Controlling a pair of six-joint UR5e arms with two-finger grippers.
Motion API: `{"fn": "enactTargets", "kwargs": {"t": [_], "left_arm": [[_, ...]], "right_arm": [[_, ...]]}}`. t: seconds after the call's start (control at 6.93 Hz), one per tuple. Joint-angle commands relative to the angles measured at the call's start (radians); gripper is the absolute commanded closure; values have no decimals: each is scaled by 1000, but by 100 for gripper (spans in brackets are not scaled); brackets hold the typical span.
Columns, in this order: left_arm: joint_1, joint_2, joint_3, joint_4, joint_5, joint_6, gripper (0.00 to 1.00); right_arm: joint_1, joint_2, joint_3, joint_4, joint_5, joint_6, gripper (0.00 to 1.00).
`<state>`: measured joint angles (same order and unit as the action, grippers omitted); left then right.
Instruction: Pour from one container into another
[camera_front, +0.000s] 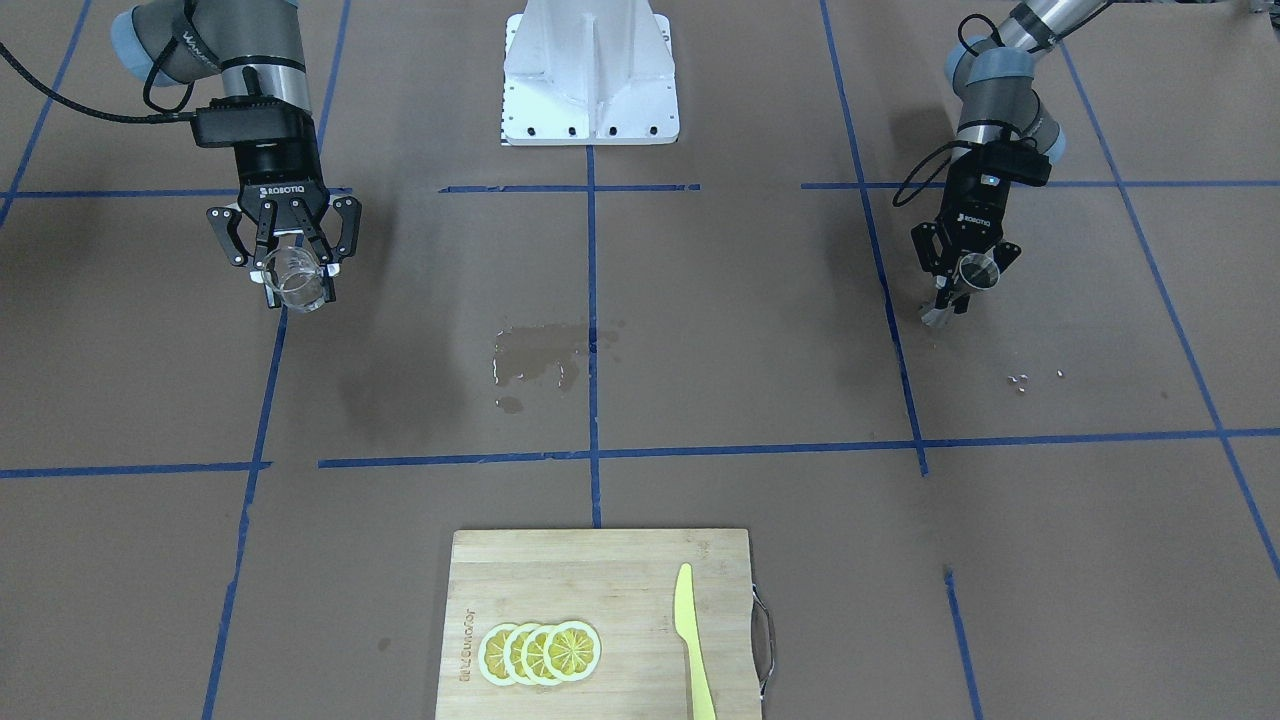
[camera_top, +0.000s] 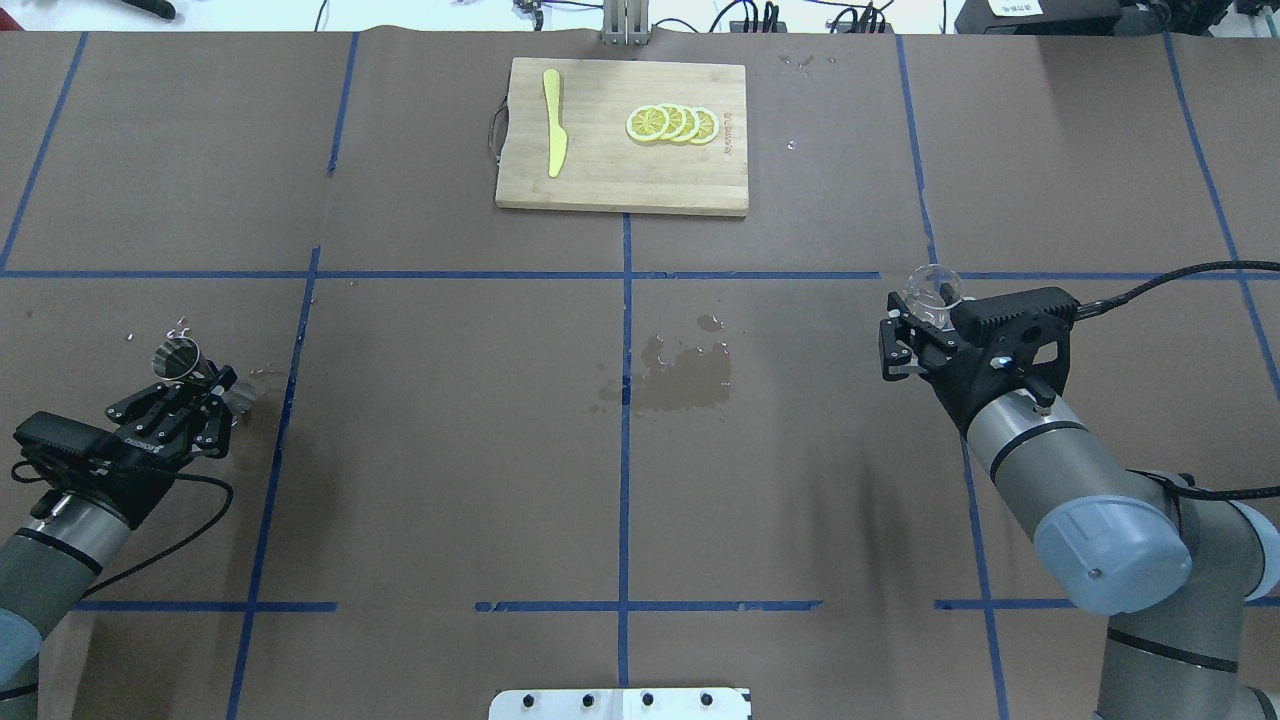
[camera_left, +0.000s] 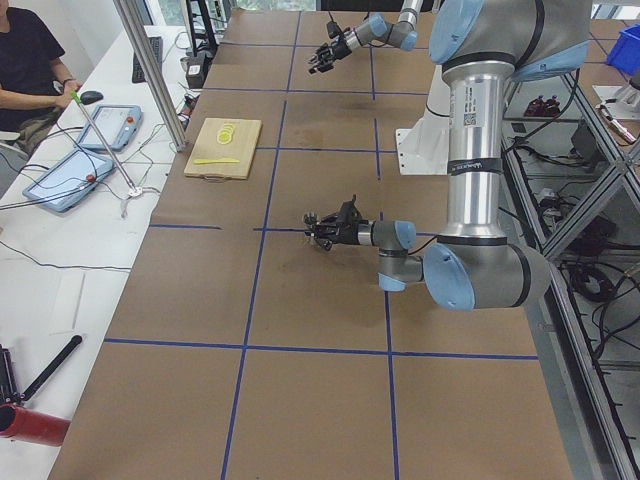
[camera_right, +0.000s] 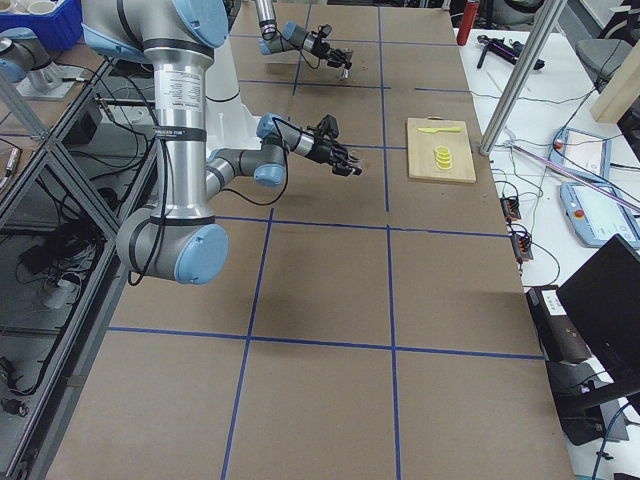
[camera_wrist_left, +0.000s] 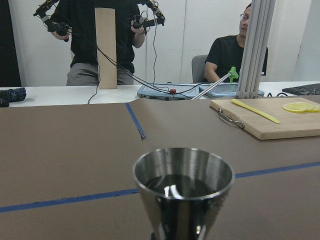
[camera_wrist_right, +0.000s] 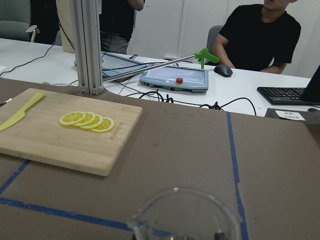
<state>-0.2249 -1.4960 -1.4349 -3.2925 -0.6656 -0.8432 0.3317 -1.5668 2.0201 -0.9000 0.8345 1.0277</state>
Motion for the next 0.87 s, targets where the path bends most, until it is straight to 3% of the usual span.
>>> {"fn": "enactTargets", "kwargs": {"t": [0.0,0.72], "left_arm": [[7,-1,1,5,0,-10,100],[33,-3,1,11,-2,-28,100]], "right_arm": [[0,8,0,0,0,0,100],[0,16,3,0,0,2,100]]}}
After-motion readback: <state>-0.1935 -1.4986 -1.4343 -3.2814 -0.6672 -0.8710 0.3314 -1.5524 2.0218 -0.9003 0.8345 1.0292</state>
